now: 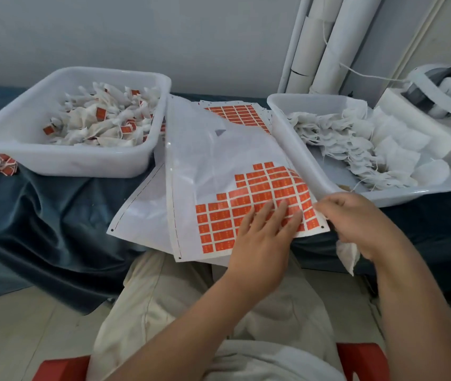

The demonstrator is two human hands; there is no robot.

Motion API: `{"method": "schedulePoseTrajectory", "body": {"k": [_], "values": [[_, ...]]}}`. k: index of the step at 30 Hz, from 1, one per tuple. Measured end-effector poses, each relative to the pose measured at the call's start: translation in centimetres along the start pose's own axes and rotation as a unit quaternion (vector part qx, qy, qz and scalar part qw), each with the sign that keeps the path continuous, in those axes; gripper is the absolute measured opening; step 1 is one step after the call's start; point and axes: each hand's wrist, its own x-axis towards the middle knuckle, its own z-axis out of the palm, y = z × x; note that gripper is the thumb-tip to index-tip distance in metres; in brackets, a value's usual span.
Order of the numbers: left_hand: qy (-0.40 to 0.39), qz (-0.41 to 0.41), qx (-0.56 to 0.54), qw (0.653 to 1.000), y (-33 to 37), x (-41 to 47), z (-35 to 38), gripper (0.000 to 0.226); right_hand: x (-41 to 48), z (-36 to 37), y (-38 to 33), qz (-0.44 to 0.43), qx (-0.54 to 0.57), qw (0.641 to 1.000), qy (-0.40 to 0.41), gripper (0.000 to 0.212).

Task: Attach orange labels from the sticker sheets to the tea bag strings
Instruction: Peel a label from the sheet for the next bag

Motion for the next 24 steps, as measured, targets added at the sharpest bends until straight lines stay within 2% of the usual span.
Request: {"method": "schedulePoseTrajectory", "body": {"k": [2, 5, 7, 11, 13, 16, 18, 21, 24], "values": [[-0.026, 0.012, -0.007, 1.000, -1.1, 0.0, 0.7, 0.066, 0.3, 0.4, 0.1, -0.001, -0.064, 0.998, -0.010, 0.032], [-0.037, 0.018, -0.010, 0.999, -2.1, -0.2, 0.6, 0.058, 0.4, 1.1, 0.1, 0.011, -0.063, 0.998, -0.025, 0.030], [-0.033, 0.008, -0.002, 0.999, -3.0, -0.2, 0.1, 0.055, 0.4, 1.4, -0.1, 0.021, -0.006, 0.998, -0.050, 0.028], [-0.025, -0.097, 0.037, 0.994, -5.5, -0.4, -1.6, 0.056, -0.1, 4.4, -0.4, 0.016, 0.088, 0.988, -0.125, 0.014], [-0.044, -0.112, 0.050, 0.991, -6.8, -0.7, -2.6, 0.055, -0.3, 6.7, -0.7, -0.002, 0.149, 0.977, -0.153, 0.014], [-0.068, -0.115, 0.019, 0.991, -7.8, -1.7, -3.9, 0.065, -0.6, 8.6, -1.3, -0.018, 0.260, 0.956, -0.137, 0.014], [-0.069, -0.133, -0.054, 0.987, -7.9, -2.3, -4.8, 0.073, -1.0, 9.4, -1.8, -0.045, 0.264, 0.958, -0.102, 0.015], [0.023, -0.137, -0.159, 0.977, -7.4, -2.3, -6.0, 0.057, -1.7, 10.1, -2.4, -0.099, 0.250, 0.960, -0.080, 0.016], [0.136, -0.116, -0.211, 0.961, -6.6, -1.8, -7.0, 0.043, -2.4, 9.9, -2.8, -0.125, 0.265, 0.953, -0.081, 0.017]]}}
